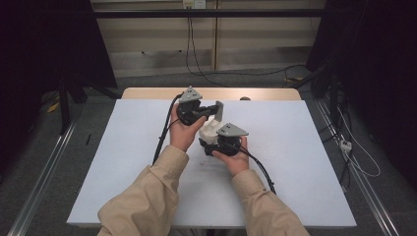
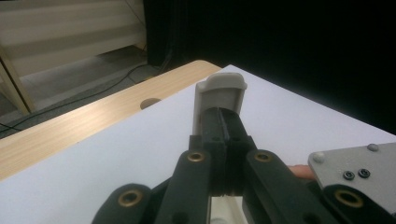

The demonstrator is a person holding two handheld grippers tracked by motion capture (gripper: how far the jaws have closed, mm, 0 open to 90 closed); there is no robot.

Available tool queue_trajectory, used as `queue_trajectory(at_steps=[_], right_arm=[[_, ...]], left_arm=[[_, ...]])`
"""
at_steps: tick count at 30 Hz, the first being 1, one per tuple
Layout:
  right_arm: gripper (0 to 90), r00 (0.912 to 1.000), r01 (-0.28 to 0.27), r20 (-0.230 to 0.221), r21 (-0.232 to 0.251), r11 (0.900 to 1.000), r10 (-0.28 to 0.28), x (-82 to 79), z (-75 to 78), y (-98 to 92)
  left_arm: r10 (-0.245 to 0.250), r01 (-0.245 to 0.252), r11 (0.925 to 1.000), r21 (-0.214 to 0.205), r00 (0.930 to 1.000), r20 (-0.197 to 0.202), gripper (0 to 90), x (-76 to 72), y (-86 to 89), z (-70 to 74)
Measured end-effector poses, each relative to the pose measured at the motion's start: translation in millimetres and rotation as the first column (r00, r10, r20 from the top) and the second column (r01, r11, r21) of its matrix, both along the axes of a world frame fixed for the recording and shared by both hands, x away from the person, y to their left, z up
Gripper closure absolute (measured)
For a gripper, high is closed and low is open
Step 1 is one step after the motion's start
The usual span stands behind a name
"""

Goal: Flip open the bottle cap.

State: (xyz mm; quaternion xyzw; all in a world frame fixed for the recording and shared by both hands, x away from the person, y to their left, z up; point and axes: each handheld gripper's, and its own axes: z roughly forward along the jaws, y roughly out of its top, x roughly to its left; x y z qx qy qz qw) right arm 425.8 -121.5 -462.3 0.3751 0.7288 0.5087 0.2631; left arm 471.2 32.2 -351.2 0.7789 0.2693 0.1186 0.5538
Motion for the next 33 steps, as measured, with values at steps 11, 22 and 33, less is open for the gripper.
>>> queue_trajectory(at_steps=[11, 22, 33], right_arm=[[19.0, 1.0000, -0.001, -0.002, 0.001, 1.0000, 0.001, 0.1, 0.0, 0.0], [19.0, 1.0000, -0.002, -0.004, 0.001, 1.0000, 0.002, 0.2, 0.0, 0.0], [19.0, 1.0000, -0.002, -0.005, 0.002, 1.0000, 0.002, 0.4, -0.1, -0.1]], left_arm=[[-0.002, 0.002, 1.0000, -0.006, 1.0000, -0.009, 90.0, 4.8, -3.2, -1.0], [-0.006, 0.006, 1.0000, -0.004, 0.9999, -0.014, 90.0, 8.0, -5.9, -3.3], [-0.011, 0.010, 0.9999, -0.006, 0.9997, -0.021, 90.0, 10.1, -8.3, -5.9]])
